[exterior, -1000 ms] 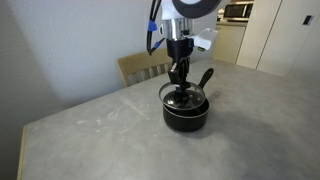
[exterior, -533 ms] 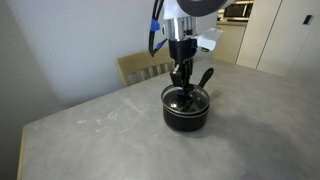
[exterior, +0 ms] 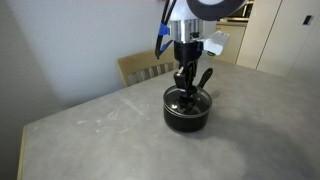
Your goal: Put the lid on the pot
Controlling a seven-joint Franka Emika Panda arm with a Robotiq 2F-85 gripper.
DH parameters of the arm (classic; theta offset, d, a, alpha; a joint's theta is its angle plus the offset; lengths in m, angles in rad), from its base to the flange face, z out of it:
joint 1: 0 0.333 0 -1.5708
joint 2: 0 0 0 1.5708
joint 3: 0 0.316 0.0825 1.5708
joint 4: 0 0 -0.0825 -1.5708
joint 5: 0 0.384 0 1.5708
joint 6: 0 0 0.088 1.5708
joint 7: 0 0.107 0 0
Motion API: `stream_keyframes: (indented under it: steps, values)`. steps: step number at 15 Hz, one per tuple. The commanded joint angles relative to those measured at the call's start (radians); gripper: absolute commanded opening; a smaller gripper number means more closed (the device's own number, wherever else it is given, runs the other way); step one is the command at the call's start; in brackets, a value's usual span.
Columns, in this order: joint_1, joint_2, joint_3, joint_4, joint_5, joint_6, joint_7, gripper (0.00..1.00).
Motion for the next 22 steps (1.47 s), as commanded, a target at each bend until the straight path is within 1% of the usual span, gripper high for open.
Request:
stream_keyframes:
  steps: [1,4,9,10,11,13,14,16,19,22]
  values:
    - [-0.015,-0.042,0.007,-0.060,0.028,0.039,-0.020,0.15]
    - [-0.017,-0.046,0.017,-0.063,0.044,0.023,-0.038,0.15]
    - [-0.015,-0.042,0.014,-0.061,0.055,0.018,-0.037,0.15]
    - [-0.016,-0.041,0.014,-0.061,0.057,0.019,-0.040,0.57]
    - [-0.015,-0.041,0.013,-0.062,0.057,0.018,-0.037,0.66]
    - [-0.015,-0.040,0.014,-0.060,0.059,0.018,-0.038,0.78]
    - [-0.016,-0.040,0.014,-0.060,0.060,0.018,-0.039,0.86]
    - [-0.017,-0.043,0.014,-0.060,0.065,0.018,-0.038,0.98]
    - [-0.017,-0.058,0.015,-0.065,0.073,0.016,-0.035,1.00]
    - [-0.019,-0.086,0.020,-0.062,0.091,-0.022,-0.043,1.00]
